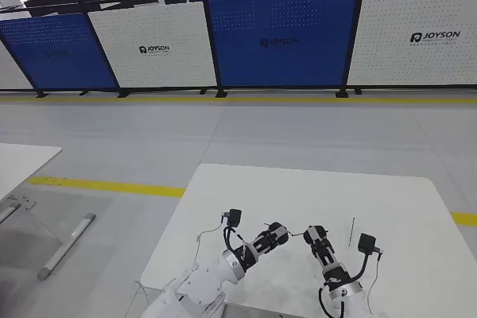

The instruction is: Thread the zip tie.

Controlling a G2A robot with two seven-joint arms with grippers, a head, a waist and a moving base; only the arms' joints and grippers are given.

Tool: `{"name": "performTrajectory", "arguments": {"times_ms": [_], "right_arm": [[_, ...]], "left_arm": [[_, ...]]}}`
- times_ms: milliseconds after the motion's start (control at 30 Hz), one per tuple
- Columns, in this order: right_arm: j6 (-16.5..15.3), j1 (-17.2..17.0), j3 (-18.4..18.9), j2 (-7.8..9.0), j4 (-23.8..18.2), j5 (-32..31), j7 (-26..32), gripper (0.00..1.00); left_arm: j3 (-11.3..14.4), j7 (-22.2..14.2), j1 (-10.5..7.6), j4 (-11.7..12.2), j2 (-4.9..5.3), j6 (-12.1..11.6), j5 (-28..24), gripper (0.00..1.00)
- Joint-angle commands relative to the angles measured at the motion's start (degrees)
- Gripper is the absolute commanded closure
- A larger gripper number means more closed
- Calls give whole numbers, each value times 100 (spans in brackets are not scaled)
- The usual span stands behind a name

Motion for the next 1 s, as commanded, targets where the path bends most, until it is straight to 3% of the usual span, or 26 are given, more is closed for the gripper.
{"name": "performTrajectory", "arguments": {"times_ms": [0, 367, 600, 967], "right_arm": [[-3, -1, 4, 0, 1, 4, -8, 100], [5, 1, 4, -1, 3, 7, -8, 100], [-34, 66, -63, -16, 42, 121, 60, 100], [-219, 99, -82, -32, 80, 299, 7, 100]], "left_arm": [[0, 20, 3, -4, 0, 5, 6, 100], [-3, 92, -1, -7, 1, 64, 110, 100], [11, 53, -2, 19, -19, -178, -274, 100], [28, -48, 0, 22, -16, -232, -329, 100]]}}
